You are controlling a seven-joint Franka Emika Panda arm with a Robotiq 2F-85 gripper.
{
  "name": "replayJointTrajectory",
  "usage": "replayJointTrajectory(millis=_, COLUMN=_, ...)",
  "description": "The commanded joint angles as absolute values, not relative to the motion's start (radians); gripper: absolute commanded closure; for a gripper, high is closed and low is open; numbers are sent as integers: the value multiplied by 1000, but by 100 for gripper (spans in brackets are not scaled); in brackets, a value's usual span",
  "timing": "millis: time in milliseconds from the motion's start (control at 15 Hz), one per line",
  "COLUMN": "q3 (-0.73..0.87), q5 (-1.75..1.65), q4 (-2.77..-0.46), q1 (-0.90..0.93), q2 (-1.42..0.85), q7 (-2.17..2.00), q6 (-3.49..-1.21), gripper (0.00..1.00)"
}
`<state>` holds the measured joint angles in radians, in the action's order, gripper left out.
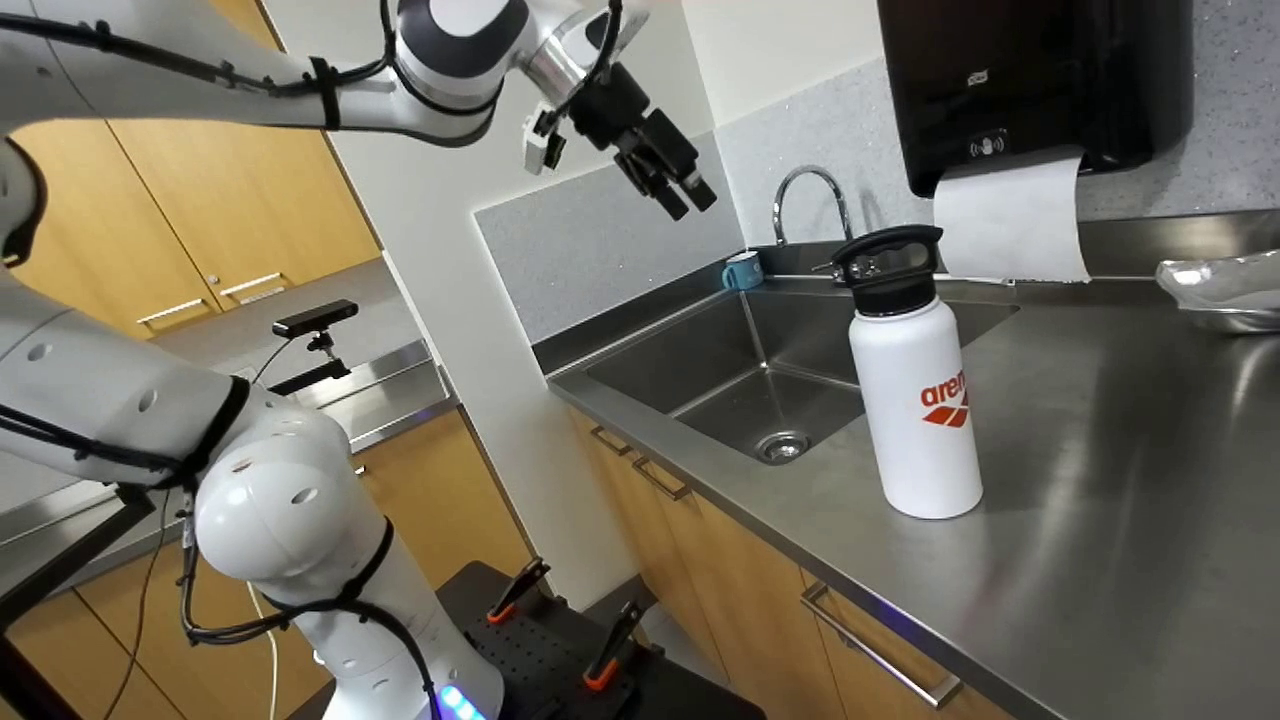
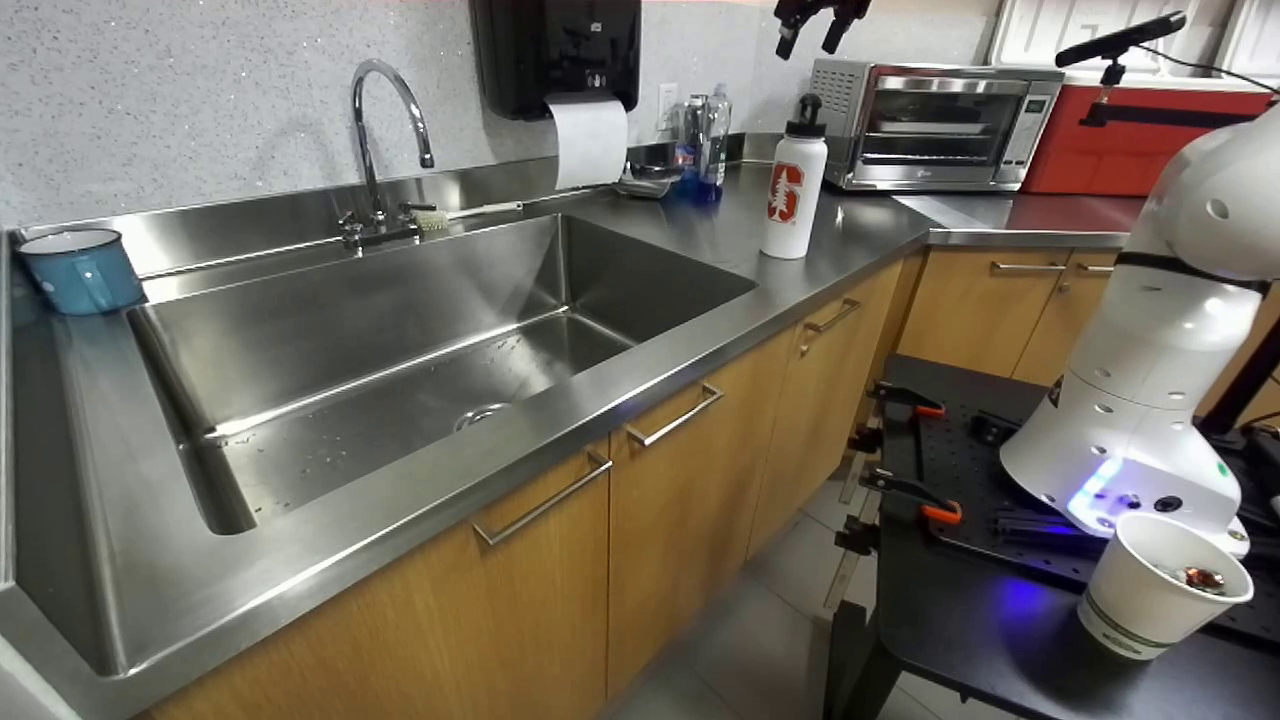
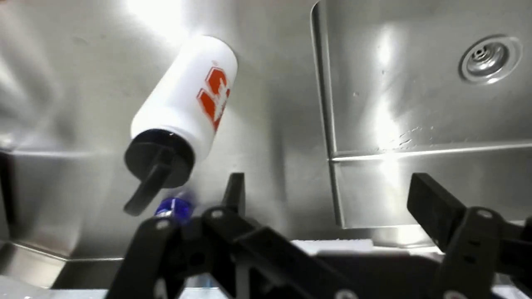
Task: Remove the lid from the bottle
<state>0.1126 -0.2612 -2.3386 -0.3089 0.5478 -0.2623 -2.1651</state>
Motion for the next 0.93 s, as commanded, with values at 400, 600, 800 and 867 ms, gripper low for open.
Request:
replayJointTrajectory(millis=400, q3=267, q5=-199, q4=-1987, q1=-422, q2=254, q7=-437, q6=-2004, gripper=0)
replayJointTrajectory(millis=600, q3=311, q5=-144, q4=-1929, q1=-425, q2=179, q7=-504, q6=-1950, gripper=0)
replayJointTrajectory(millis=800, q3=344, q5=-57, q4=-1892, q1=-424, q2=127, q7=-579, q6=-1905, gripper=0)
replayJointTrajectory(millis=867, q3=351, q5=-32, q4=-1886, q1=-422, q2=117, q7=-599, q6=-1902, gripper=0)
